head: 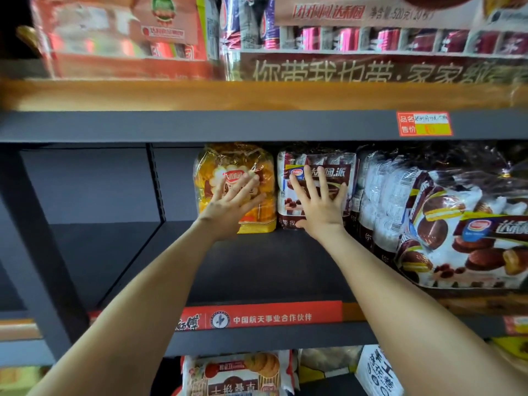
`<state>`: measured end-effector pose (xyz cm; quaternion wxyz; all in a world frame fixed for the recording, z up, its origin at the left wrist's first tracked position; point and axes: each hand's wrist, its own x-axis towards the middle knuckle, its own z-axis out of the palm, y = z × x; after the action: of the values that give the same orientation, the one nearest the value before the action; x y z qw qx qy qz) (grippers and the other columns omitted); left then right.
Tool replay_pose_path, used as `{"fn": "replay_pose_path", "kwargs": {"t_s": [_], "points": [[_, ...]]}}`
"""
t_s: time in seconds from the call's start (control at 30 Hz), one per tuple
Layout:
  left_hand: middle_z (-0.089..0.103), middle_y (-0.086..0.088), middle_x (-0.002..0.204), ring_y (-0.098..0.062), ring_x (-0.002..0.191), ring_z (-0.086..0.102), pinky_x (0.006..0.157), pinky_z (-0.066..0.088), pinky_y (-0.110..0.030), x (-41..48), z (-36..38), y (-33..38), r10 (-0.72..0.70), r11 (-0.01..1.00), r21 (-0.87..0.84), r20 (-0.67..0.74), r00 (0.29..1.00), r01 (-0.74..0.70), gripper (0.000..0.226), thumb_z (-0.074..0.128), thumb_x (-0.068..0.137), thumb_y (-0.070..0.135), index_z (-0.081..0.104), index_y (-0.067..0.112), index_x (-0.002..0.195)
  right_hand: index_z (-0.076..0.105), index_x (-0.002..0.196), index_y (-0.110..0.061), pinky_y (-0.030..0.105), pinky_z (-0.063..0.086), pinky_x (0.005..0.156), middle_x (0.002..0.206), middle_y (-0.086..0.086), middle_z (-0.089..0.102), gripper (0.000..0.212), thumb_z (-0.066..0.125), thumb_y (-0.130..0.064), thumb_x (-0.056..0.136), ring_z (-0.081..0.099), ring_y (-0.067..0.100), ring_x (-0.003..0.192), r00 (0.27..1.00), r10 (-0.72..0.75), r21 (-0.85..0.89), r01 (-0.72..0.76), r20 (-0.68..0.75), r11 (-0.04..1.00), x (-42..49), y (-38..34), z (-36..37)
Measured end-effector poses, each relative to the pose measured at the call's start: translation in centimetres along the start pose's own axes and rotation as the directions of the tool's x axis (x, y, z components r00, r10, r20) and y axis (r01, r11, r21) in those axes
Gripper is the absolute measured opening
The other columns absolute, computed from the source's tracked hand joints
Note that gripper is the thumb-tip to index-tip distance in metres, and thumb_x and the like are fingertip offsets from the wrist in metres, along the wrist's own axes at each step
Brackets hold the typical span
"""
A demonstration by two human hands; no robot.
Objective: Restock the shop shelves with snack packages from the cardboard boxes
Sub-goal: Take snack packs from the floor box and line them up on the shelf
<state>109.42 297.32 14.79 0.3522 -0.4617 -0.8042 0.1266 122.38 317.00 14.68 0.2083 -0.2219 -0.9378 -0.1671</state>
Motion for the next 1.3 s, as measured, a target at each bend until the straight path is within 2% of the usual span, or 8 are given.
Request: {"fn": "replay_pose_path", "kwargs": {"t_s": [0.13, 0.3, 0.4, 0.5, 0.67, 0.8, 1.0, 1.3], "points": [[-0.019, -0.011, 0.159, -0.030, 0.145, -0.020, 0.118, -0.002, -0.055, 0.1, -2.1, 2.6, -0.045, 0.971, -0.227, 0.151, 0.988, 0.079, 0.083, 0.063, 0.088, 0.032, 0.011, 0.026, 0.153, -0.032, 0.142, -0.031, 0.066, 0.008, 0.110, 0.153, 0.002, -0.033, 0.114, 0.066, -0.020, 0.084, -0.028, 0.031, 0.142, 0.999, 0.017, 0.091, -0.021, 0.045, 0.996, -1.2, -0.3, -1.5], [0.028, -0.009, 0.155, -0.028, 0.143, 0.024, 0.112, 0.027, -0.037, -1.4, -5.7, 4.8, -0.182, 0.660, -0.694, 0.223, 0.958, 0.287, 0.053, 0.055, 0.094, 0.027, 0.039, 0.018, 0.144, 0.007, 0.152, -0.020, 0.051, 0.033, 0.109, 0.158, 0.013, 0.009, 0.083, 0.060, -0.019, 0.089, 0.014, 0.034, 0.144, 0.979, -0.012, 0.447, -0.081, 0.203, 0.891, -3.5, -2.2, -4.1], [0.060, -0.010, 0.129, -0.027, 0.118, 0.054, 0.092, 0.041, -0.029, -3.4, -7.6, 5.9, -0.302, 0.506, -0.786, 0.224, 0.927, 0.355, 0.035, 0.055, 0.094, 0.019, 0.057, 0.012, 0.128, 0.050, 0.124, -0.009, 0.041, 0.049, 0.086, 0.122, 0.013, 0.056, 0.035, 0.052, -0.020, 0.090, 0.055, 0.032, 0.112, 0.986, -0.014, 0.682, -0.105, 0.167, 0.723, -5.6, -3.3, -5.2], [0.069, -0.008, 0.108, -0.024, 0.101, 0.062, 0.080, 0.044, -0.025, -6.3, -9.8, 7.2, -0.424, 0.318, -0.854, 0.261, 0.867, 0.413, 0.022, 0.055, 0.093, 0.014, 0.066, 0.009, 0.112, 0.060, 0.095, -0.010, 0.033, 0.043, 0.070, 0.098, 0.009, 0.066, 0.011, 0.052, -0.016, 0.090, 0.061, 0.029, 0.094, 0.996, 0.007, 0.767, -0.072, 0.087, 0.637, -8.7, -4.8, -6.9], [0.066, 0.009, 0.090, 0.000, 0.079, 0.058, 0.066, 0.040, -0.003, -13.5, -15.0, 10.2, -0.581, 0.064, -0.926, 0.269, 0.768, 0.373, 0.020, 0.052, 0.092, 0.007, 0.068, 0.016, 0.103, 0.064, 0.101, -0.008, 0.033, 0.047, 0.074, 0.094, 0.008, 0.069, 0.015, 0.053, -0.014, 0.094, 0.062, 0.022, 0.088, 0.999, 0.032, 0.901, 0.012, -0.029, 0.434, -15.5, -7.8, -10.3], [0.065, 0.011, 0.087, 0.000, 0.079, 0.062, 0.074, 0.049, -0.016, -20.9, -17.8, 12.5, -0.716, -0.142, -0.945, 0.304, 0.629, 0.295, 0.022, 0.050, 0.093, 0.000, 0.062, 0.018, 0.094, 0.063, 0.099, -0.010, 0.024, 0.044, 0.071, 0.093, 0.003, 0.065, 0.012, 0.053, -0.011, 0.093, 0.058, 0.015, 0.082, 0.996, -0.013, 0.946, 0.093, -0.093, 0.310, -22.0, -11.3, -12.2], [0.068, -0.001, 0.088, -0.016, 0.084, 0.065, 0.076, 0.053, -0.030, -33.9, -17.9, 13.9, -0.734, -0.299, -0.813, 0.530, 0.424, 0.499, 0.016, 0.050, 0.095, 0.007, 0.061, 0.019, 0.090, 0.062, 0.101, -0.013, 0.023, 0.045, 0.070, 0.091, -0.001, 0.063, 0.011, 0.054, -0.014, 0.094, 0.059, 0.013, 0.084, 0.963, -0.266, 0.973, 0.026, 0.036, 0.228, -31.6, -18.9, -11.7], [0.068, -0.001, 0.095, -0.018, 0.090, 0.064, 0.077, 0.050, -0.029, -55.6, -15.0, 13.8, -0.653, -0.497, -0.349, 0.754, -0.077, 0.794, 0.015, 0.054, 0.090, 0.013, 0.065, 0.018, 0.099, 0.065, 0.104, -0.013, 0.029, 0.046, 0.075, 0.097, 0.000, 0.064, 0.018, 0.052, -0.023, 0.095, 0.057, 0.017, 0.091, 0.653, -0.662, 0.918, -0.144, 0.368, 0.369, -41.2, -34.1, -10.0]]}}
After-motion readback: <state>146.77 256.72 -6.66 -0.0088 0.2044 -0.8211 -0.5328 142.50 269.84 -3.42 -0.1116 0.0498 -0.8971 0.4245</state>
